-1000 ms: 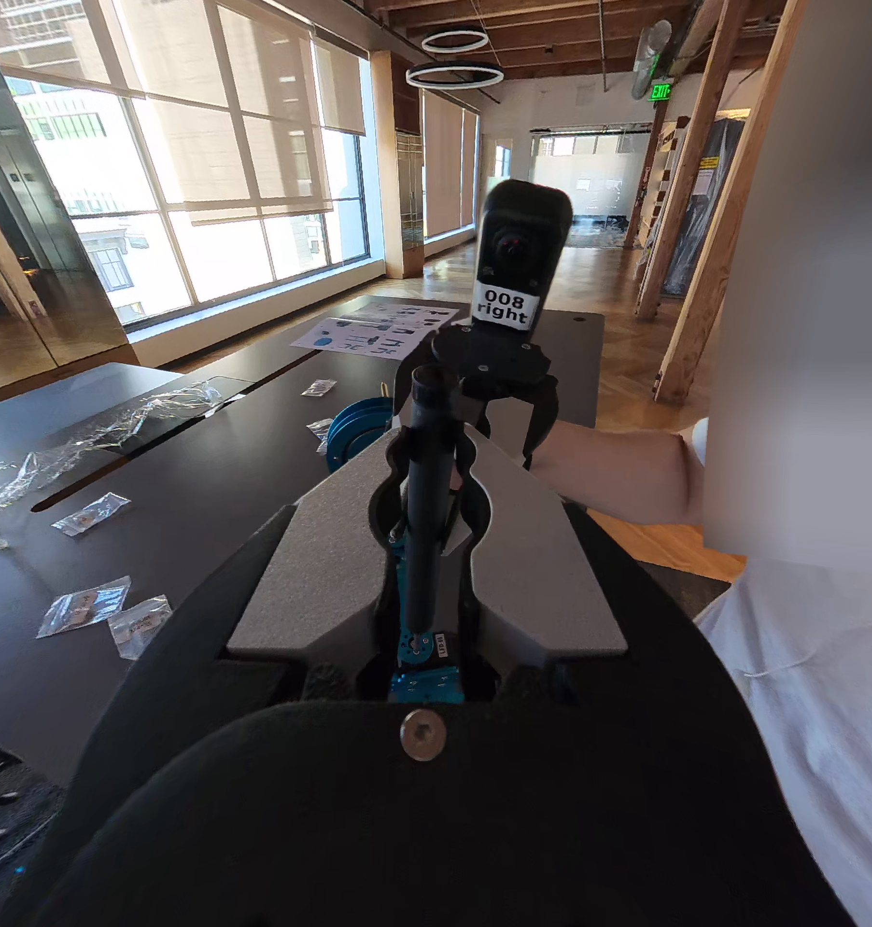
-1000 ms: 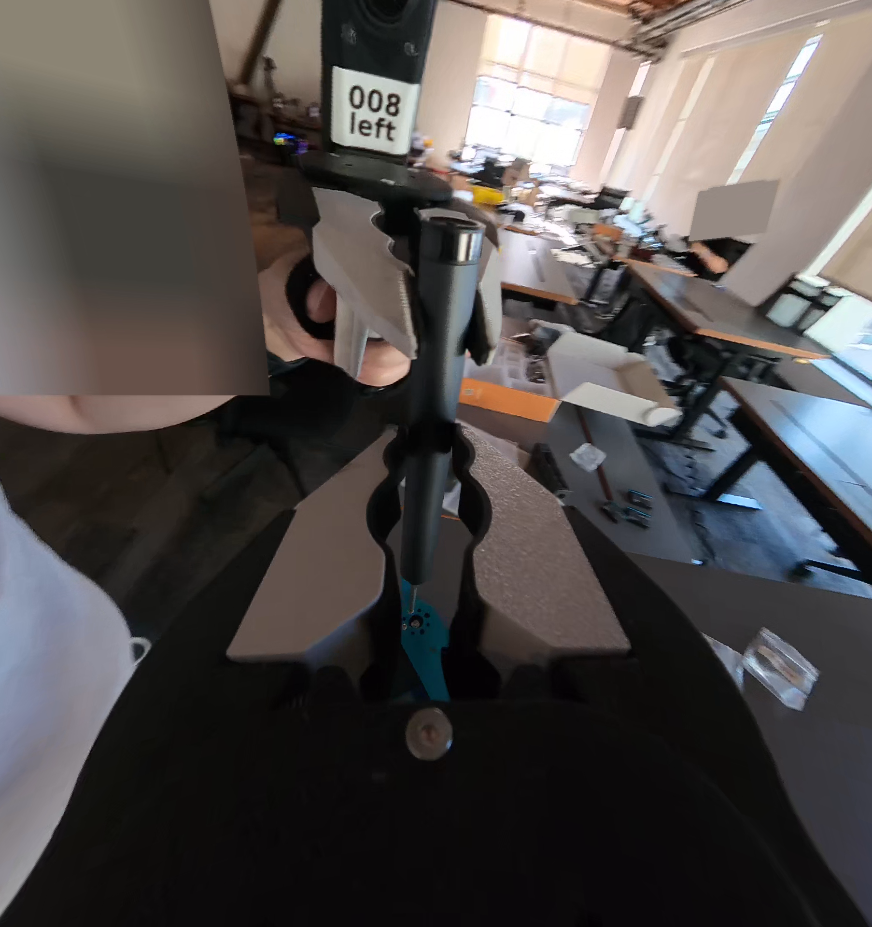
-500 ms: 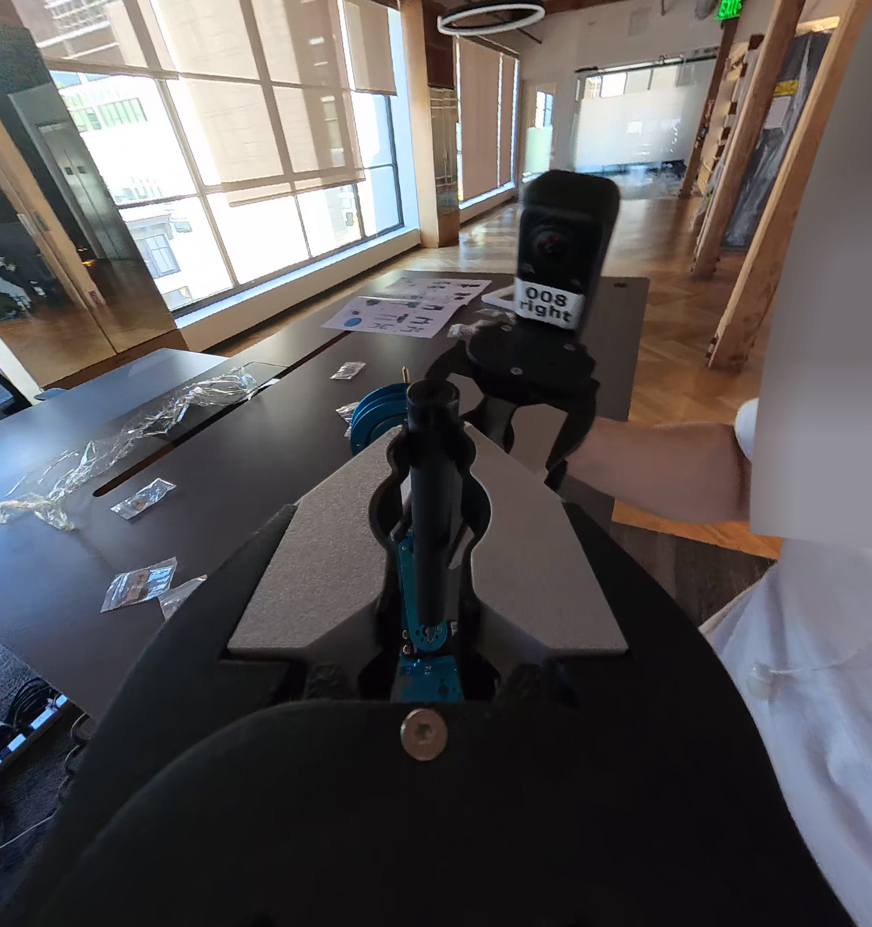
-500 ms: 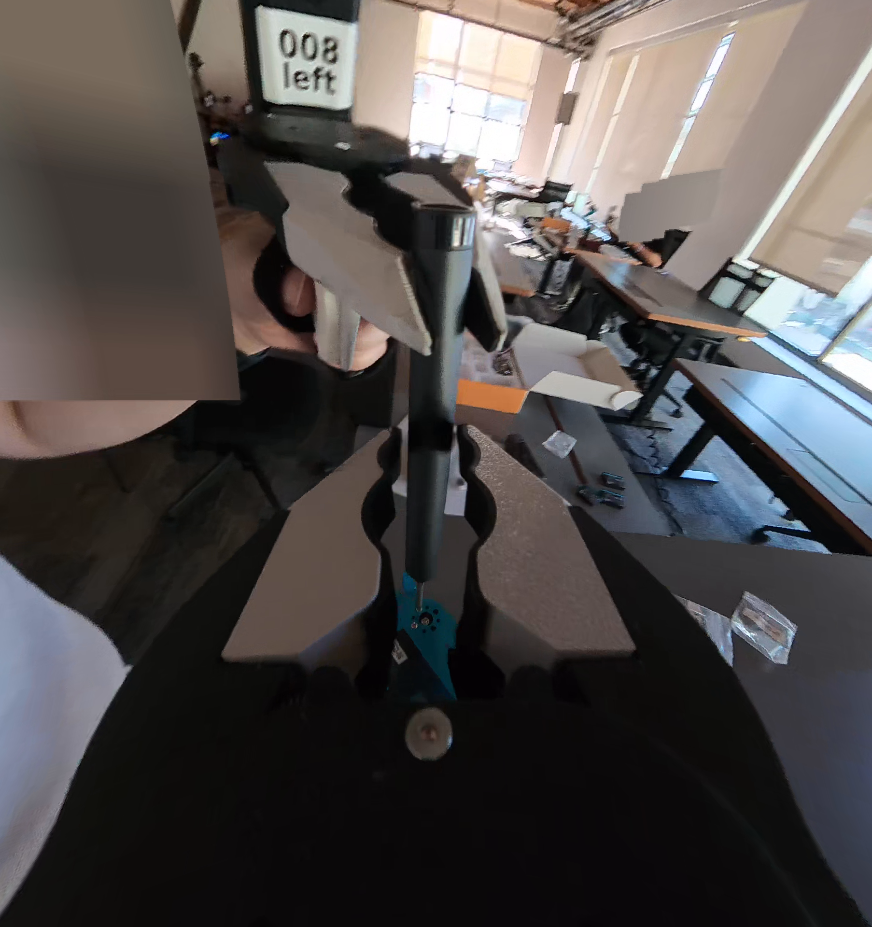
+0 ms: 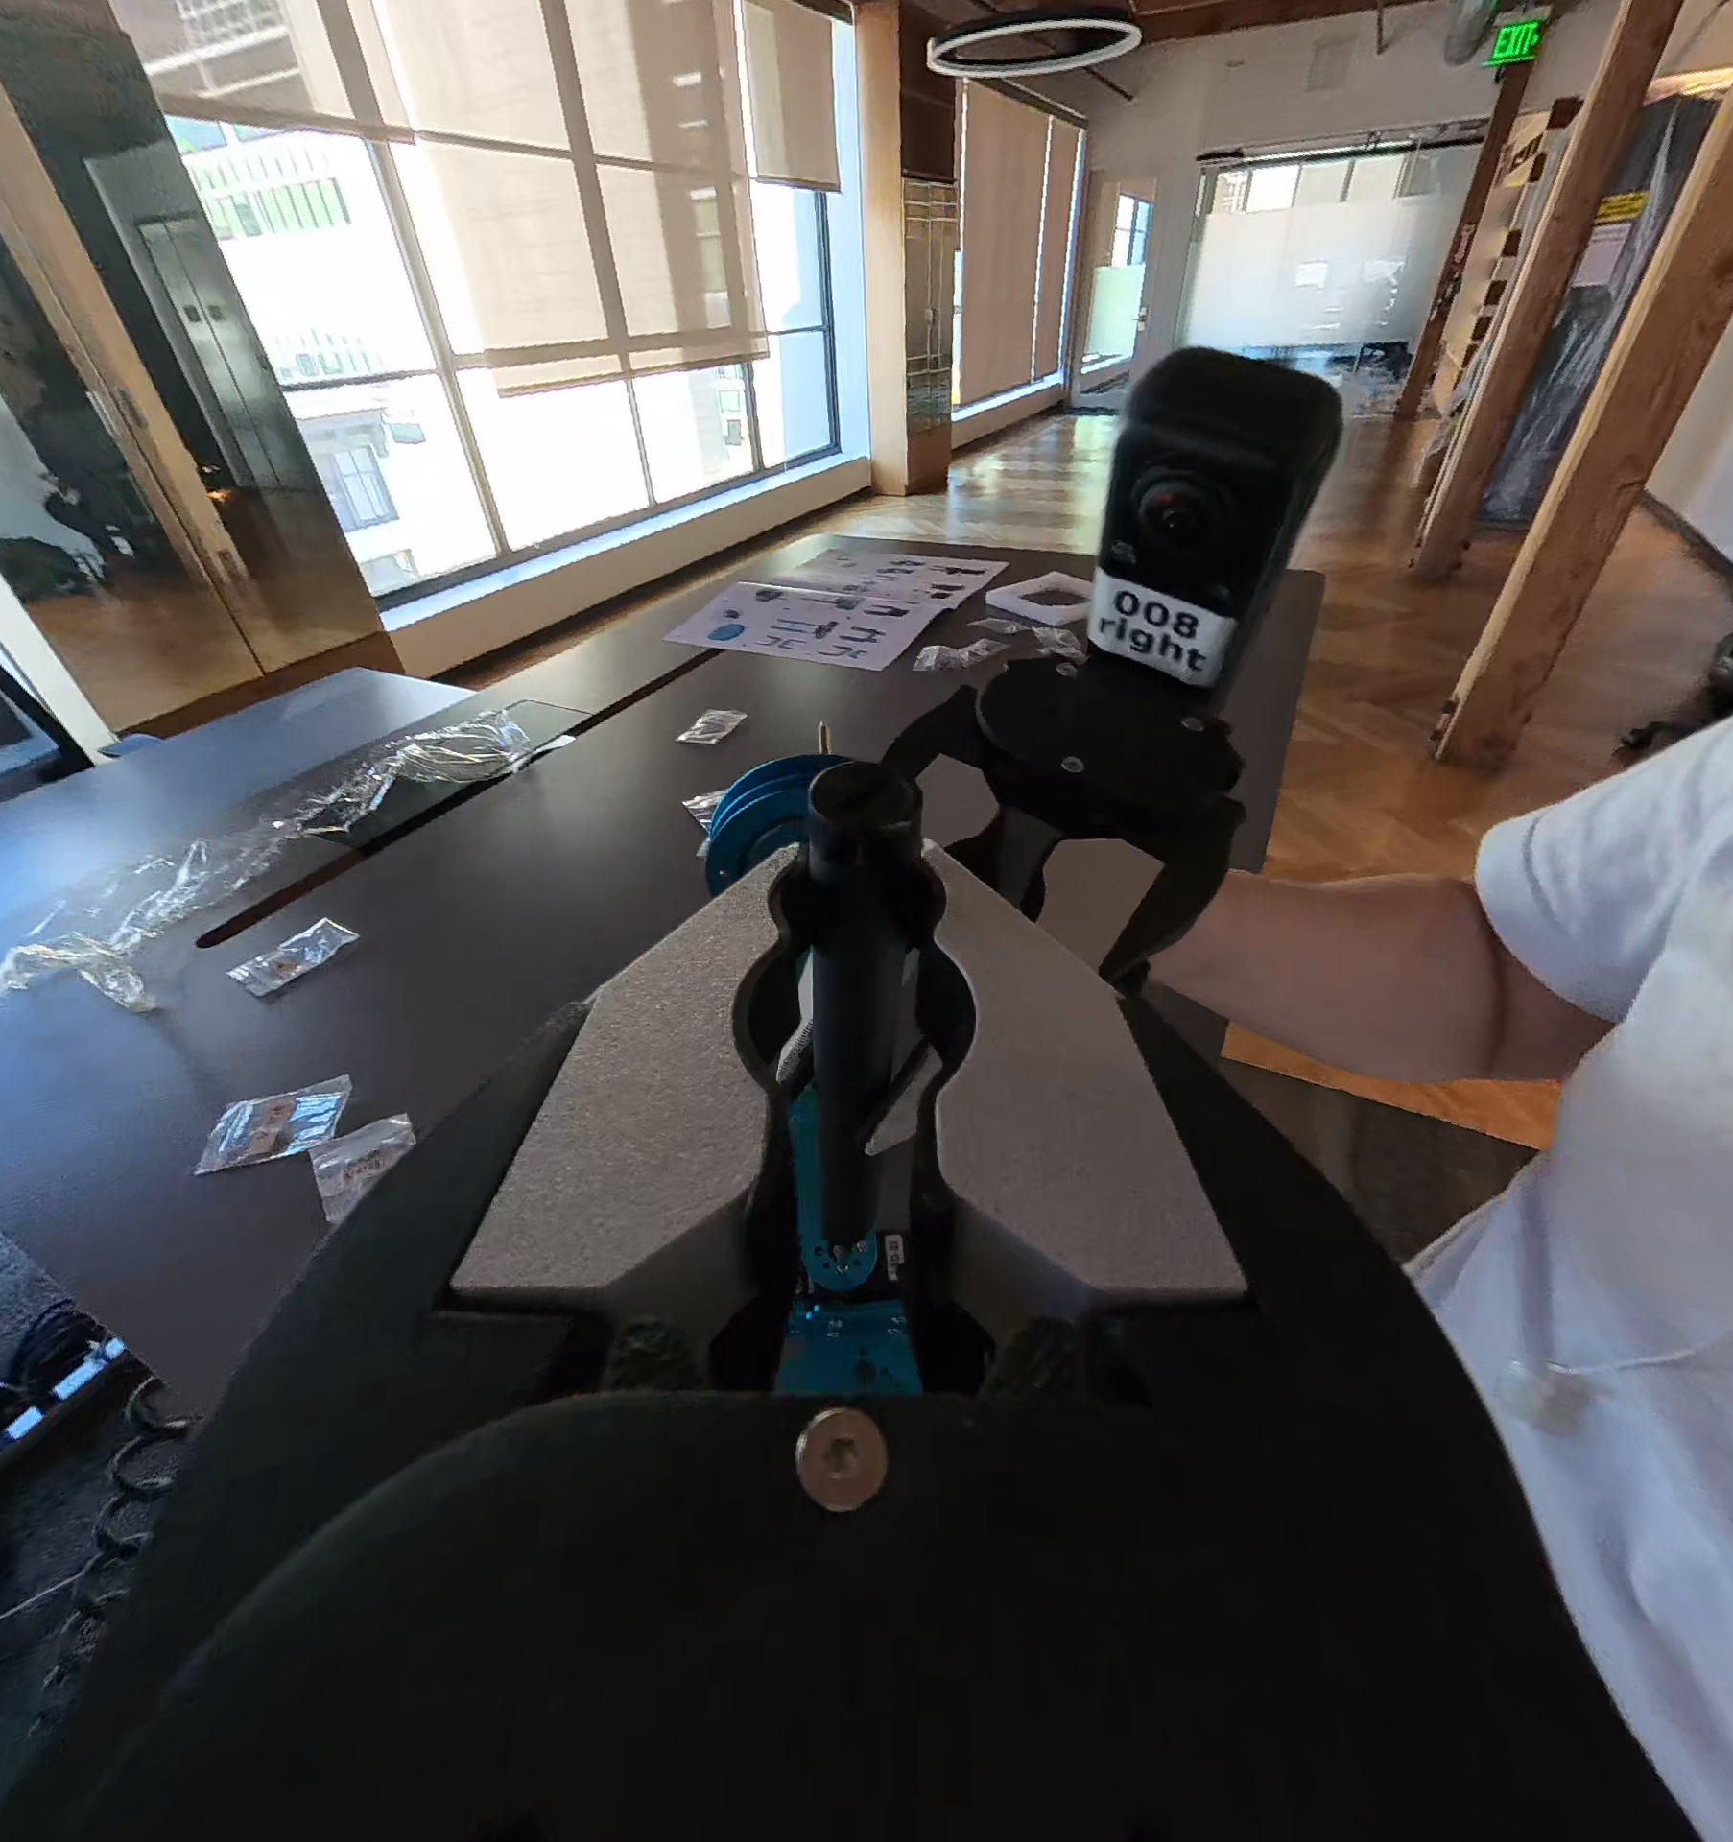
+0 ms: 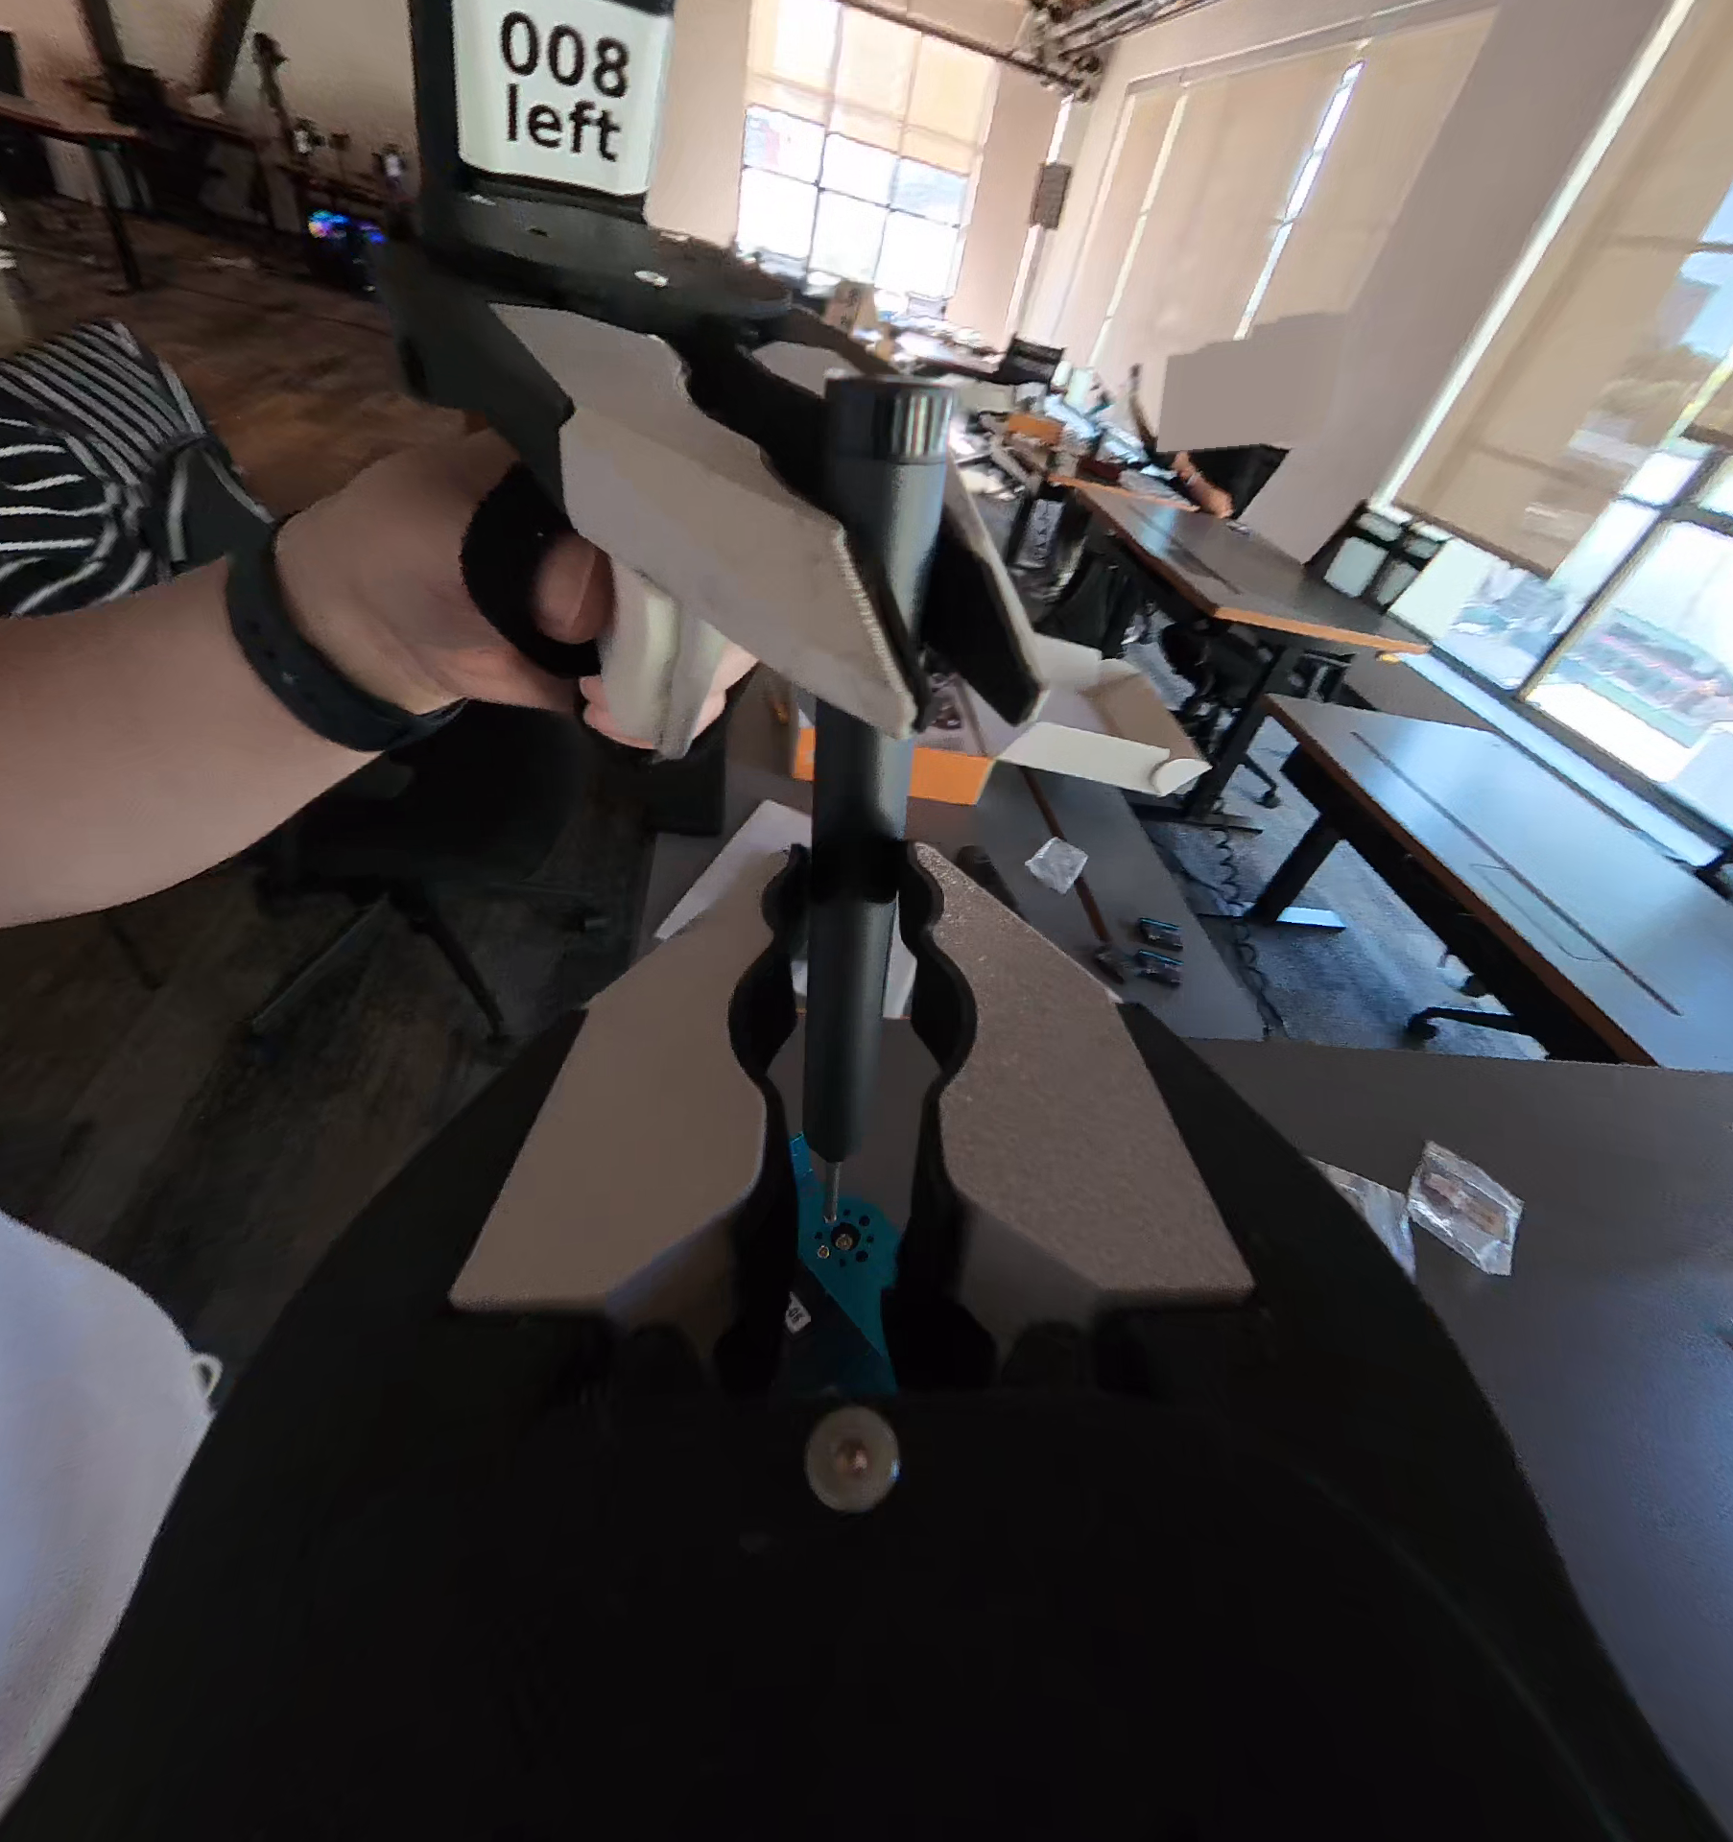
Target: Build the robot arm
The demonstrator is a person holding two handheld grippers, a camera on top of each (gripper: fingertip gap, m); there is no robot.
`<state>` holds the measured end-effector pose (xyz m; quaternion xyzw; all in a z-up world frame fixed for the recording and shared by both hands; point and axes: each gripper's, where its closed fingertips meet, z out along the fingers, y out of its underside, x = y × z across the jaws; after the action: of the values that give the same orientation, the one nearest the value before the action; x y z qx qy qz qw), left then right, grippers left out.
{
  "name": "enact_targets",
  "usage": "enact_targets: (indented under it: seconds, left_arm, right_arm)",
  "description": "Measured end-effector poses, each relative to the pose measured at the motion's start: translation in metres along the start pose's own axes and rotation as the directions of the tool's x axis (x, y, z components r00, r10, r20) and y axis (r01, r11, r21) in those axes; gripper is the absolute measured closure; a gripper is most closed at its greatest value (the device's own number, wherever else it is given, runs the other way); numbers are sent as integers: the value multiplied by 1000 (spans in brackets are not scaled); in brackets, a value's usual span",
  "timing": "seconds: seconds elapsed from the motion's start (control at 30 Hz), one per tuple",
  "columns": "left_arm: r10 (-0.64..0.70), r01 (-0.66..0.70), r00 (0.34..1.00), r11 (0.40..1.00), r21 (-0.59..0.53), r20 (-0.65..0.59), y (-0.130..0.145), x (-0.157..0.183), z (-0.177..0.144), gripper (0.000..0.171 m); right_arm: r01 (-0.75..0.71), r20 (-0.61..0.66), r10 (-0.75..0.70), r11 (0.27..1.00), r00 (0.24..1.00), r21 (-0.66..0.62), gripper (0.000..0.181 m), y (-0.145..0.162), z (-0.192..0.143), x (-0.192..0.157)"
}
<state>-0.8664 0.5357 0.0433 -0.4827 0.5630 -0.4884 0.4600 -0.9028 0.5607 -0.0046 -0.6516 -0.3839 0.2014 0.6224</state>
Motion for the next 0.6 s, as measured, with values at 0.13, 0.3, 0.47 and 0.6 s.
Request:
enact_targets:
  seconds: [0.13, 0.3, 0.47, 0.6]
  left_arm:
    - [22, -23, 999, 999, -35, -24, 1, -1, 1, 155]
    - [-53, 53, 999, 998, -17, -11, 0, -6, 1, 155]
    - [-14, 14, 998, 1000, -1, 62, 1, -9, 2, 155]
    - [-7, 7, 1000, 1000, -29, -4, 2, -6, 2, 155]
  right_arm:
    - [6, 115, -4, 1000, 993, -19, 164, -1, 1, 0]
    - [5, 43, -4, 1000, 999, -8, 164, 0, 2, 3]
    - [-18, -90, 19, 1000, 996, 15, 164, 0, 0, 7]
    - [25, 4, -25, 1000, 1000, -18, 163, -1, 1, 5]
